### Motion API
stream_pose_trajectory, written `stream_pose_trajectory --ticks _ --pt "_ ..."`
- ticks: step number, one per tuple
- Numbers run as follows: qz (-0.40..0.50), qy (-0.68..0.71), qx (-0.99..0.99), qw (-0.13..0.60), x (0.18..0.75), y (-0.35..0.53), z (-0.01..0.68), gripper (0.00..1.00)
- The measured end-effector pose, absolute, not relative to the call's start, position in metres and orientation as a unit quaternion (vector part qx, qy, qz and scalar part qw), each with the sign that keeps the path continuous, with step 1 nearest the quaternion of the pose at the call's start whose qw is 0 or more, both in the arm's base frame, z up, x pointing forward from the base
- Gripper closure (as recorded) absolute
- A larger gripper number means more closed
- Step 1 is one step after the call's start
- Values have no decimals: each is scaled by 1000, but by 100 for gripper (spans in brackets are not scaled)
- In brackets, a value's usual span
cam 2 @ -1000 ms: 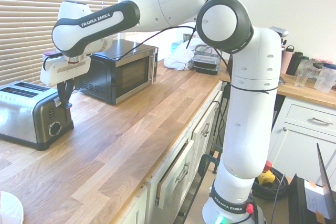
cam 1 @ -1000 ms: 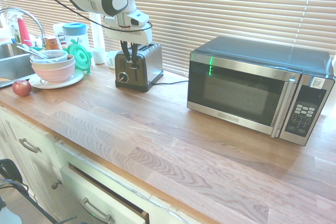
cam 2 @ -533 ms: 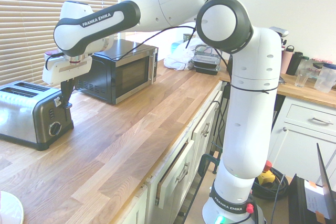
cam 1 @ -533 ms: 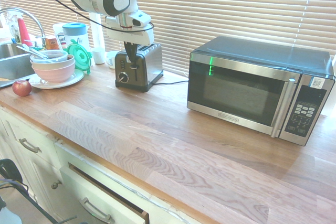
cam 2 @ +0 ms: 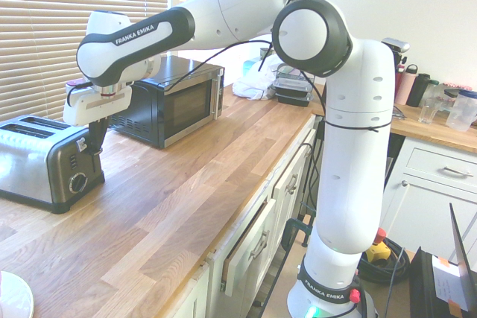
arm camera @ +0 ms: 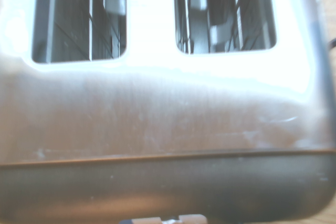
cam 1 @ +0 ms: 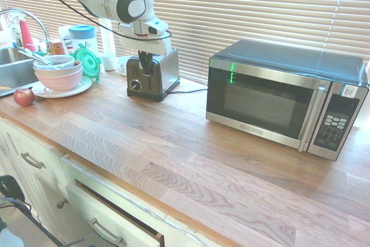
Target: Press the toaster
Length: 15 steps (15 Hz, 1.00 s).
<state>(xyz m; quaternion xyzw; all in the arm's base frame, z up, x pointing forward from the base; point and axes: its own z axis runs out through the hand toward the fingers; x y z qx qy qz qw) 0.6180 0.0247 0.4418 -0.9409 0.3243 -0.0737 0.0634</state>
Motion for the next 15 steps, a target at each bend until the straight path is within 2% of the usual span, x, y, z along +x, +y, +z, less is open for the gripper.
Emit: stream_pose_trajectory --ticks 9,15 --pt "-58 328 -941 64 627 14 407 100" --pt "-63 308 -948 43 621 55 396 100"
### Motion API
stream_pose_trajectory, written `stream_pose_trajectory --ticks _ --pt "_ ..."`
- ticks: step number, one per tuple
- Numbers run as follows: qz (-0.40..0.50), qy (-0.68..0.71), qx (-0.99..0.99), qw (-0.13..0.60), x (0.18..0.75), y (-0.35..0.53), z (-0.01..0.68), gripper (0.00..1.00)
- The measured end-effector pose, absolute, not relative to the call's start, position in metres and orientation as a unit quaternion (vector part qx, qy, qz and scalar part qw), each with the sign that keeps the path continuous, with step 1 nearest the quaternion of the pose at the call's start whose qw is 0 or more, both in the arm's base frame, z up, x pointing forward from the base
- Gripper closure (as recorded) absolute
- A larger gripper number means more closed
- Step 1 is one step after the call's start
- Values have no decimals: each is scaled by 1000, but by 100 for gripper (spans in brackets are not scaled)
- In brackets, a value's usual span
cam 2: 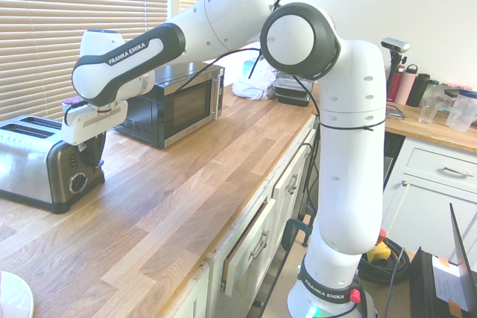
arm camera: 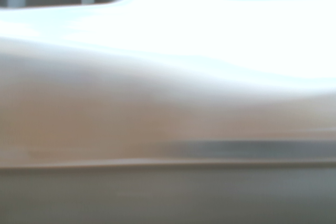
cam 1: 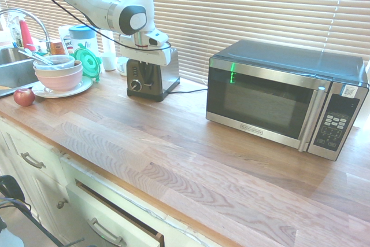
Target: Press the toaster
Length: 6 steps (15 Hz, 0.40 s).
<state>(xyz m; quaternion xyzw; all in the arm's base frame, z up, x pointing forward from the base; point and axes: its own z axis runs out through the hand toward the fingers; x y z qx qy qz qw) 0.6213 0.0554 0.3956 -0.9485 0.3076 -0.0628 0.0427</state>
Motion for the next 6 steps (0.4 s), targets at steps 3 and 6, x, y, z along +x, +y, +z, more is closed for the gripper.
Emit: stream_pose_trajectory --ticks 3,6 --pt "-54 310 -948 42 625 60 370 100" --pt "-52 317 -946 45 625 52 371 0"
